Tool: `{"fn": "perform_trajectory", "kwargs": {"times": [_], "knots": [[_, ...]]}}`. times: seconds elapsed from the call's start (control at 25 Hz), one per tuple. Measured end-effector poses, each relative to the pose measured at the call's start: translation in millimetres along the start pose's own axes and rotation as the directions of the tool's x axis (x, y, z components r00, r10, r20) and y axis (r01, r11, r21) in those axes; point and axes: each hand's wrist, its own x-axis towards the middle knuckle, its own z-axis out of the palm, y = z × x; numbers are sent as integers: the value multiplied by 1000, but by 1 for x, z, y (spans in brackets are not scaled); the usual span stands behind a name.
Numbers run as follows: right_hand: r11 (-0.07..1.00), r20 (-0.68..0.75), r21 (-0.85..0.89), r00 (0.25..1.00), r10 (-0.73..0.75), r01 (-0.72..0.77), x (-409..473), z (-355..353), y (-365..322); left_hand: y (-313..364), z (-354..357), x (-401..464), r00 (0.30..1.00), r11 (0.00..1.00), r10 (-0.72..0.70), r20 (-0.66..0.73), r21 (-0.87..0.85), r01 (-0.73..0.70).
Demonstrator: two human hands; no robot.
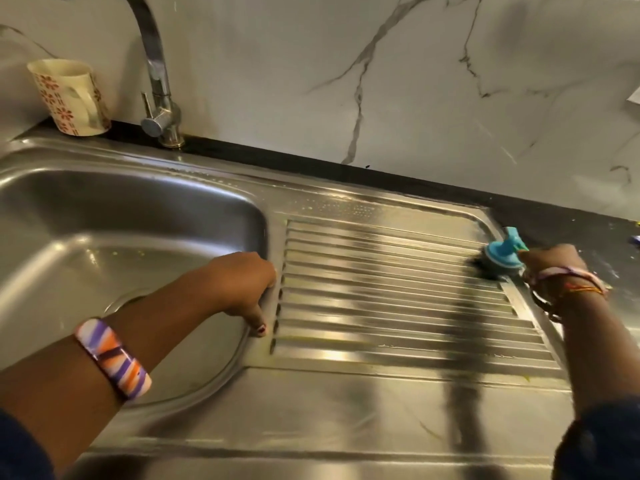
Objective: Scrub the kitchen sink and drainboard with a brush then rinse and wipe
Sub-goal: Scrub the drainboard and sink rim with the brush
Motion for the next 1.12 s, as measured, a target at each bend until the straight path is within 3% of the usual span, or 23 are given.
{"fn": "perform_trajectory", "kwargs": {"times": [0.12,0.24,0.32,0.4,0.48,0.56,0.64,0.8,0.92,1.12], "knots": [[975,140,66,966,-218,210,-33,37,-45,6,-6,1,1000,999,-11,1,49,11],[841,318,270,781,-537,469,-93,112,-109,10,-12,0,999,996,-33,0,81,33],[765,357,367,679,-641,530,-120,145,-137,9,-13,-1,999,997,-33,20,75,31],[778,328,335,709,-625,531,-109,144,-136,1,-11,-3,999,999,0,38,52,-2],[834,253,228,797,-549,503,-74,118,-107,-7,-8,-6,998,999,53,46,2,-53],[912,129,174,909,-396,372,-40,86,-72,-15,-4,-11,994,993,99,53,-71,-95],[952,117,125,948,-295,280,-33,64,-57,-19,-1,-11,992,985,119,53,-132,-111],[926,270,107,886,-378,362,-58,93,-122,-19,1,-13,993,984,118,15,-137,-114],[853,313,168,794,-522,494,-87,143,-177,-19,5,-22,997,979,66,-26,-194,-70],[797,508,125,652,-563,590,-153,119,-164,-19,33,-62,994,959,61,87,-282,-34]]}}
